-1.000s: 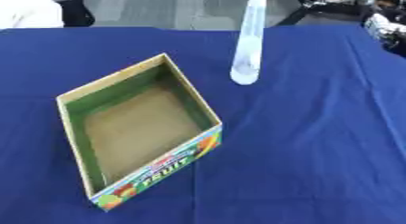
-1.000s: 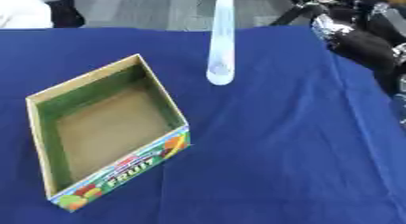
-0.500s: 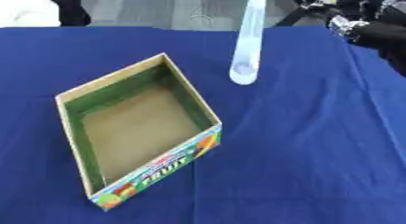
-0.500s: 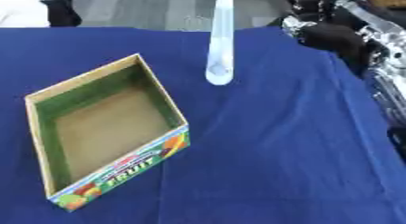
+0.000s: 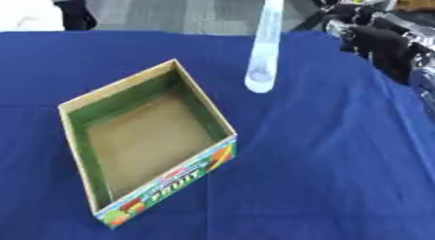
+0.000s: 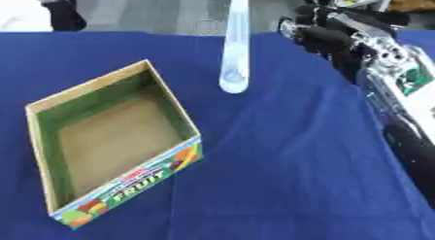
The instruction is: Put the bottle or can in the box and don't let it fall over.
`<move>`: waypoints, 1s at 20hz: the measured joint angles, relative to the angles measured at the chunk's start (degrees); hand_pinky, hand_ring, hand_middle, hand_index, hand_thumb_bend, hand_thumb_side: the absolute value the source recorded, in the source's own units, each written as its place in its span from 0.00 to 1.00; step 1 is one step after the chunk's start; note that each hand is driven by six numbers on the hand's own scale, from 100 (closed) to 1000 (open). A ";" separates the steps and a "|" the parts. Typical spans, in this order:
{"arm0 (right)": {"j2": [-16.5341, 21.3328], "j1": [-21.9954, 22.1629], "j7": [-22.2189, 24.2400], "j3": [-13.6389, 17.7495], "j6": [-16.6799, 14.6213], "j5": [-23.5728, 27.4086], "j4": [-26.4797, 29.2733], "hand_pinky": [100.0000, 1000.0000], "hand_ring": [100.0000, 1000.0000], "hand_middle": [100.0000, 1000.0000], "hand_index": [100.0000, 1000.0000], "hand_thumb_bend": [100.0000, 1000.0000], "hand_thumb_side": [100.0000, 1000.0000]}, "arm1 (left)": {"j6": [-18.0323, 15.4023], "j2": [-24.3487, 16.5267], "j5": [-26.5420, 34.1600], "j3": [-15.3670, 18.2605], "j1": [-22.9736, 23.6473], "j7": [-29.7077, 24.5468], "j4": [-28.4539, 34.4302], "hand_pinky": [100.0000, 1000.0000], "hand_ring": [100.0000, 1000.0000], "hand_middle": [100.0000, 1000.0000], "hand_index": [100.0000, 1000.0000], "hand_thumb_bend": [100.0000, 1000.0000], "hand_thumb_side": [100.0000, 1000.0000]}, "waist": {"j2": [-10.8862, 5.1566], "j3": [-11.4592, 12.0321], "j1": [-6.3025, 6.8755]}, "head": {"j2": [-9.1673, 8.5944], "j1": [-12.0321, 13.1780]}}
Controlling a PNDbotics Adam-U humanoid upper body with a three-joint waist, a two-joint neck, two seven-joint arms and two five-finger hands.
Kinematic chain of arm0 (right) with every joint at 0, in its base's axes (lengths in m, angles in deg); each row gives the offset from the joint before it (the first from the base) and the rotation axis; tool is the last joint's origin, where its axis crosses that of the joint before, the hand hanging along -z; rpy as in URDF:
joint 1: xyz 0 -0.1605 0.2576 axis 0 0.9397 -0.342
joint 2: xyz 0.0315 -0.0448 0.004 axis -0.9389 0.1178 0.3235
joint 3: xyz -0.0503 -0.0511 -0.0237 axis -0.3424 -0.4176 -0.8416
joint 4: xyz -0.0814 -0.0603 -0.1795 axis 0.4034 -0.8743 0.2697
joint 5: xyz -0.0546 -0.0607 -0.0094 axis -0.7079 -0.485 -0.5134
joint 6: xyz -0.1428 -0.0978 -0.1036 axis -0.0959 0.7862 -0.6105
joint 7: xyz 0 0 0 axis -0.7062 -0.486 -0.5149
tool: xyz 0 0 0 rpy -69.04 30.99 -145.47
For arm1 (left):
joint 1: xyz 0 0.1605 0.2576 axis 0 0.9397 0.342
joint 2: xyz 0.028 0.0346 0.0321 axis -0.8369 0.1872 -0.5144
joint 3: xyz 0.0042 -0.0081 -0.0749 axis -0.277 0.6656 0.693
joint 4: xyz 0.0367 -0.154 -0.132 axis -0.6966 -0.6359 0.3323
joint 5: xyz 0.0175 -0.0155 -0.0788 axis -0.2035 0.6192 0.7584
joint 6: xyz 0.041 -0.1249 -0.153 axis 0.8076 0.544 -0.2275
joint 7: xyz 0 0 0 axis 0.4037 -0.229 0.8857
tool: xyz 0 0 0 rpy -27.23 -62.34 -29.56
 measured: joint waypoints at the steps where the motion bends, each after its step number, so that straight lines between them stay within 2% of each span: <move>1: -0.29 -0.31 -0.12 -0.21 0.00 0.23 -0.50 1.00 1.00 1.00 1.00 0.00 0.24 | 0.03 0.00 0.01 -0.01 -0.02 -0.03 0.00 1.00 1.00 1.00 0.80 0.00 0.55 | 0.00 0.00 0.01 | -0.06 0.00; 4: -1.31 -1.40 -0.47 -0.63 0.05 1.21 -1.91 1.00 1.00 1.00 1.00 0.00 0.27 | 0.01 0.01 0.06 -0.02 -0.15 -0.07 0.00 1.00 1.00 1.00 0.80 0.00 0.55 | 0.03 0.13 0.09 | -0.77 0.06; 9: -2.75 -2.86 -1.14 -1.22 -0.57 3.20 -3.92 1.00 1.00 1.00 1.00 0.00 0.25 | 0.01 0.03 0.29 -0.02 -0.59 -0.07 0.00 1.00 1.00 1.00 0.80 0.00 0.55 | 0.23 0.45 0.32 | -1.96 0.11; 13: -3.25 -3.62 -0.79 -1.40 -2.23 3.45 -4.99 1.00 1.00 1.00 1.00 0.00 0.22 | 0.02 0.27 0.48 -0.03 -0.86 -0.08 0.00 1.00 1.00 1.00 0.80 0.00 0.55 | 0.53 0.69 0.33 | -2.28 0.03; 20: -3.25 -4.94 1.65 -1.58 -5.34 2.10 -5.91 1.00 1.00 1.00 1.00 0.00 0.26 | -0.06 0.47 0.48 -0.14 -1.56 -0.21 0.00 1.00 1.00 1.00 0.80 0.00 0.55 | 1.79 1.17 0.47 | -2.29 -0.69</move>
